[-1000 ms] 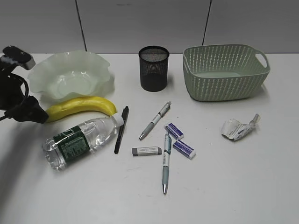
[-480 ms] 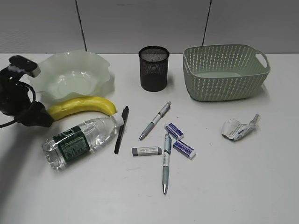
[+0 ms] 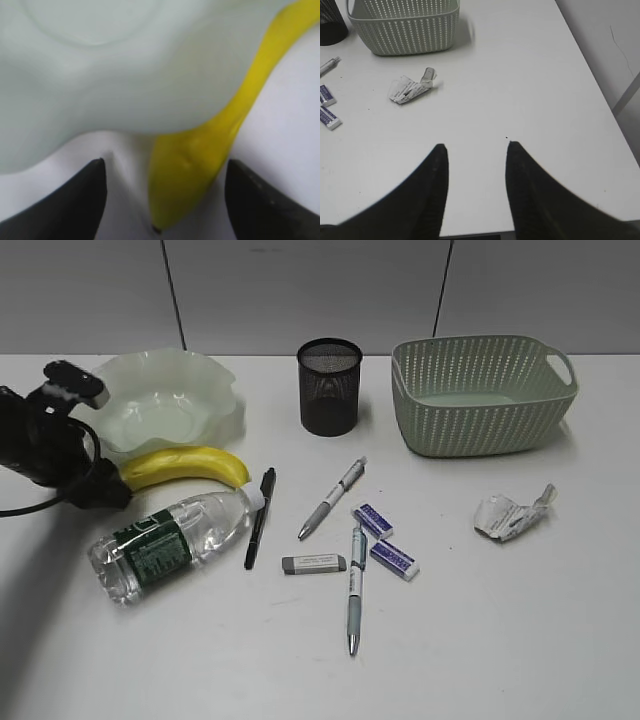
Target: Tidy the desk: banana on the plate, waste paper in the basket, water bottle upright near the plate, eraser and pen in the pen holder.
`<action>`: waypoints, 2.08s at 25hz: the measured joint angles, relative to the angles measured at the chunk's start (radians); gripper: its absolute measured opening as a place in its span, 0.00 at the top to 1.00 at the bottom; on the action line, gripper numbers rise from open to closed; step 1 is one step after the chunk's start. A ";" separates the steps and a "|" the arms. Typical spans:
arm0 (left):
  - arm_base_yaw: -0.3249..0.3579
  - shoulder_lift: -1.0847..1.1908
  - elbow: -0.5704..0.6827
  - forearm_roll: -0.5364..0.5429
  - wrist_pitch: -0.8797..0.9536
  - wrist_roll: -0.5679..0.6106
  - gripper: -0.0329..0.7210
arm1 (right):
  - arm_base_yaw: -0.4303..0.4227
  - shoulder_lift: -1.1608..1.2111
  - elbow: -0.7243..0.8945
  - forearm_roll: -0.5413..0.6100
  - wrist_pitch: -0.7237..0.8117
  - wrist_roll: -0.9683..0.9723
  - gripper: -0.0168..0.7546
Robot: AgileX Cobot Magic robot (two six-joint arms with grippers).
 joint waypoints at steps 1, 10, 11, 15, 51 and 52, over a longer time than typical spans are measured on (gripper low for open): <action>-0.007 0.011 -0.003 -0.001 -0.003 0.001 0.22 | 0.000 0.000 0.000 0.000 0.000 0.000 0.57; -0.049 0.042 -0.015 -0.023 -0.088 0.002 0.44 | 0.000 0.000 0.000 0.000 0.000 0.000 0.57; -0.049 0.042 -0.015 -0.024 -0.085 0.002 0.54 | 0.000 0.000 0.000 0.000 0.000 0.000 0.57; -0.049 0.042 -0.016 -0.025 -0.077 0.001 0.55 | 0.000 0.000 0.000 0.000 0.000 0.000 0.57; -0.030 0.017 -0.246 -0.289 -0.311 0.001 0.55 | 0.000 0.000 0.000 0.000 0.000 0.000 0.57; -0.027 0.033 -0.260 -0.298 -0.306 0.000 0.55 | 0.000 0.000 0.000 0.000 0.000 0.000 0.57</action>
